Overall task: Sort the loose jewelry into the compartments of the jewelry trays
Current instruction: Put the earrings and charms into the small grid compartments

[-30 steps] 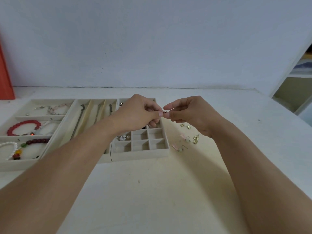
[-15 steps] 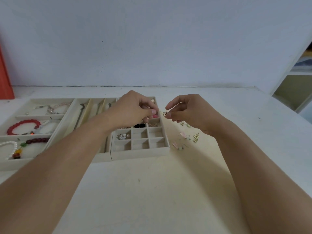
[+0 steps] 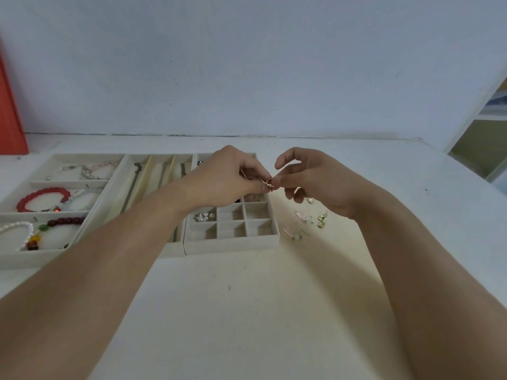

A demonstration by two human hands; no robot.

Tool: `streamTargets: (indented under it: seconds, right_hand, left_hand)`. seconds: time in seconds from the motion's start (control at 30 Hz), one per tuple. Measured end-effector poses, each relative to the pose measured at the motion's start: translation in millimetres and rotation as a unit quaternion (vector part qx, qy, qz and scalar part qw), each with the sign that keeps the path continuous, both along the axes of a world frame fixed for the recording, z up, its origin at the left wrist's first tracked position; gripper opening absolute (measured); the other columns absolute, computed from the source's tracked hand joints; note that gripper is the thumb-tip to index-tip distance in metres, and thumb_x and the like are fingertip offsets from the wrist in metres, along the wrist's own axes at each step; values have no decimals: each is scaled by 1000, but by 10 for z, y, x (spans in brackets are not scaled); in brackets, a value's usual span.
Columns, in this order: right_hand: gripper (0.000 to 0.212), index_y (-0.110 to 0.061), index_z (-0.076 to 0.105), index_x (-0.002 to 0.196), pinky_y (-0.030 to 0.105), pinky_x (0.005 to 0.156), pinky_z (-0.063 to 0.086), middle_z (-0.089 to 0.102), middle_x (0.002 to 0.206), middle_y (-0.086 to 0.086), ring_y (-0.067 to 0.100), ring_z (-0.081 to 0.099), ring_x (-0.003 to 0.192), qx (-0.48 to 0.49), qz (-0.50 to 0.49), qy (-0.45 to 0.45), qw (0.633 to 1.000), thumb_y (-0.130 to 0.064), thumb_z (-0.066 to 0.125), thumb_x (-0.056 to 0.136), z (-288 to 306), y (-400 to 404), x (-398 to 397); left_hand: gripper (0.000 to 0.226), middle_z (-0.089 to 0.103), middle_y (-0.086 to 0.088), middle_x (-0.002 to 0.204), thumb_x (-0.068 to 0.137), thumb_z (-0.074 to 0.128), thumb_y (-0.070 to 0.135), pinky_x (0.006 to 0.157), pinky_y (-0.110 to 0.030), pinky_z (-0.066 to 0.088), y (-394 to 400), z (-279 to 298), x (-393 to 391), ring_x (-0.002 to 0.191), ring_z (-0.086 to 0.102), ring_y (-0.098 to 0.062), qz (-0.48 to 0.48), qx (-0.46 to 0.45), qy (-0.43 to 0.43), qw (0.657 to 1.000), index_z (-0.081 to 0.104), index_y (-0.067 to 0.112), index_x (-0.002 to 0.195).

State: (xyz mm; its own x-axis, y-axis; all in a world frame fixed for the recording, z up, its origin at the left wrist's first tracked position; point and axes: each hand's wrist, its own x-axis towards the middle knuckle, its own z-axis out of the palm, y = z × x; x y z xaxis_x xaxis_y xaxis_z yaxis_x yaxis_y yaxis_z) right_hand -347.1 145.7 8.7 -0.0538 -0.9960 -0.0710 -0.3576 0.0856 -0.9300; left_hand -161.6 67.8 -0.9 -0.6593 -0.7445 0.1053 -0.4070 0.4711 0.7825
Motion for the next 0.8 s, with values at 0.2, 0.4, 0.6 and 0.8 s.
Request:
streamTargets:
  seconds: [0.2,0.4,0.6,0.8]
  right_hand:
    - [14,-14,60,98,26,58,43,71,81,1,15,54,63,-2,-1,-54,999,-7,71,92,27,5,-17]
    - [13,-12,69,102,25,59,43,71,81,1,15,55,65,-15,-7,-48,999,-7,71,90,29,-4,-39]
    - [16,-18,80,94,30,64,43,72,85,1,14,55,70,-18,-8,-19,1000,-7,70,88,3,-24,-53]
    - [13,-22,80,92,31,69,45,74,91,1,12,61,73,-35,-1,13,999,-12,72,89,-14,-22,-48]
  left_hand:
    - [14,73,1,80,75,88,27,67,-14,47,-8,12,16,65,62,-3,-13,8,-10,1000,80,28,86]
    - [4,71,1,67,82,82,32,54,-16,40,-18,27,17,55,54,-6,-1,12,3,1000,81,30,79]
    - [3,73,2,68,82,82,34,67,-27,46,-32,34,25,62,60,-8,5,9,0,1000,81,31,83]
    - [9,76,3,74,81,79,46,76,-41,55,-20,38,42,87,71,-34,25,10,1,1000,80,37,79]
